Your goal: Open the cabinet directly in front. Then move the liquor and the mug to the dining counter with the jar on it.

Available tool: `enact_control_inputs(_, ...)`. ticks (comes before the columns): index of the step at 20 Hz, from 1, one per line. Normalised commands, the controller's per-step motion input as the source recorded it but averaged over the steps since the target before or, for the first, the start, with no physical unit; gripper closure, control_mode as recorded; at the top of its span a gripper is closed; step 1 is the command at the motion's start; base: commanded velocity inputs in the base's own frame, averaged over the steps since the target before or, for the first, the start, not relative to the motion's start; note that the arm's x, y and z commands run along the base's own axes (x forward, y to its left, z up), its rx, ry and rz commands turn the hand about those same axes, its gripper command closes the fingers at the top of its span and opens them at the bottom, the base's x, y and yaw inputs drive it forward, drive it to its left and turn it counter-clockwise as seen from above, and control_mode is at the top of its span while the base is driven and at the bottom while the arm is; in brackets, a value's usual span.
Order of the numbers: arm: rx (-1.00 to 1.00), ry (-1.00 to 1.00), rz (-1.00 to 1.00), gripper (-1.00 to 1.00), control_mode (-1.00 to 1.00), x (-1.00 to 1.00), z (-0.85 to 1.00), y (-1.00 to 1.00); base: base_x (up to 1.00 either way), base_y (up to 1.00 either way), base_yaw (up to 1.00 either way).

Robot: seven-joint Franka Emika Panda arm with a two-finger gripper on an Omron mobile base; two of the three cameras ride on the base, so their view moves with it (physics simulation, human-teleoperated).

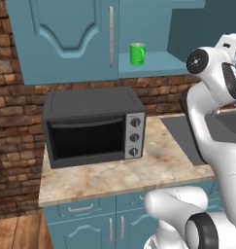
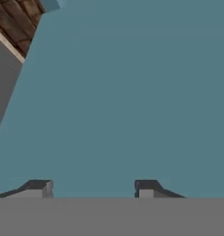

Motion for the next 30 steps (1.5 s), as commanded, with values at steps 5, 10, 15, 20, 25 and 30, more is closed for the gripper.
enact_control_inputs(5, 0.04, -0.03, 0.00, -1.00, -1.00, -0.06, -0.15, -0.03, 0.00, 0.00, 0.00)
enact_control_inputs(10, 0.17, -0.19, -0.08, -1.00, -1.00, -0.16, 0.00, 0.51, 0.00, 0.00, 0.00)
enact_control_inputs(15, 0.19, -0.26, -0.09, -1.00, -1.00, -0.29, 0.06, 0.82, 0.00, 0.00, 0.00)
enact_control_inputs(20, 0.24, -0.30, -0.01, -1.00, -1.00, -0.17, 0.05, 0.68, 0.00, 0.00, 0.00)
enact_control_inputs(25, 0.33, -0.33, 0.00, -1.00, -1.00, -0.18, 0.00, 0.50, 0.00, 0.00, 0.00)
enact_control_inputs(30, 0.29, -0.30, 0.00, -1.00, -1.00, -0.22, 0.00, 0.58, 0.00, 0.00, 0.00)
